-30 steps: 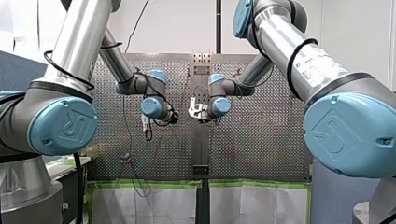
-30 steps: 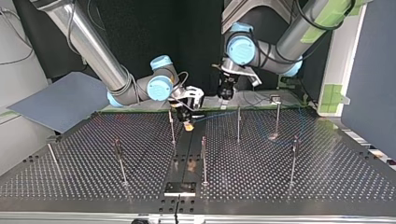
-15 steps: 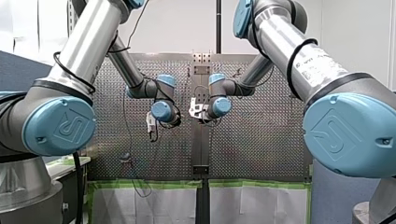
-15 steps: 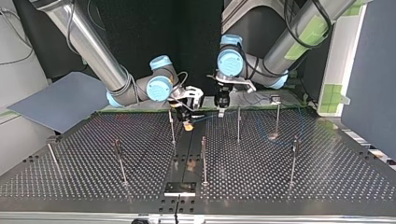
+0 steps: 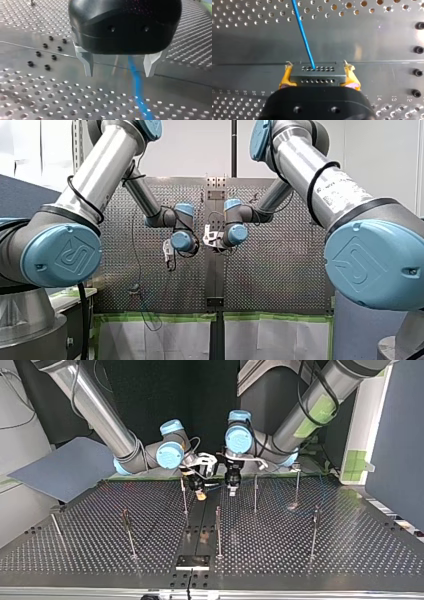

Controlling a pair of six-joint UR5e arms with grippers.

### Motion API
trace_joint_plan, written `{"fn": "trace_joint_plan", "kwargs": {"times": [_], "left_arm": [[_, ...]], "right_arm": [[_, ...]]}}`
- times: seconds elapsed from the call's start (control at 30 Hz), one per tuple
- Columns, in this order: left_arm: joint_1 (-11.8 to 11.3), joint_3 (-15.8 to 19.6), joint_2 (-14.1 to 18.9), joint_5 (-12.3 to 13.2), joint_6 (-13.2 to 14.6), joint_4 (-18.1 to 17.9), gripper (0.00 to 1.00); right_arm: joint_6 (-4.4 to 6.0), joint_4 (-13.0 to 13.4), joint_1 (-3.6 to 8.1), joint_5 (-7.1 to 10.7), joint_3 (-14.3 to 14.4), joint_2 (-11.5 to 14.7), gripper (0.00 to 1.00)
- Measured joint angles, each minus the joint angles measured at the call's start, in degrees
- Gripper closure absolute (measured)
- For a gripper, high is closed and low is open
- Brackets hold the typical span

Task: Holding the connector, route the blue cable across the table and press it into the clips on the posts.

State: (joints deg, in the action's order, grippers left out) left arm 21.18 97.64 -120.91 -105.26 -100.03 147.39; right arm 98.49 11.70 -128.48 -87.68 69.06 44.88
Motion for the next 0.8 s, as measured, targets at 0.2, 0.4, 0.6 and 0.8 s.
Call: {"fn": "trace_joint_plan", "kwargs": {"times": [0.2,0.4,0.6,0.8], "left_arm": [[-0.1,-2.2,-0.3,-0.3,-0.5,0.2,0.00],[0.0,-2.5,-2.5,-0.7,-0.4,0.5,0.00],[0.2,-2.8,-3.7,-1.7,-0.3,0.5,0.00],[0.4,-2.9,-3.7,-3.0,0.8,0.4,0.50]], "right_arm": [[0.05,0.0,0.10,0.05,0.0,0.0,1.00],[0.19,0.0,0.16,0.15,0.0,0.0,1.00],[0.09,-0.1,0.26,0.30,0.0,0.0,1.00],[0.06,-0.1,0.31,0.32,0.0,0.0,1.00]]}}
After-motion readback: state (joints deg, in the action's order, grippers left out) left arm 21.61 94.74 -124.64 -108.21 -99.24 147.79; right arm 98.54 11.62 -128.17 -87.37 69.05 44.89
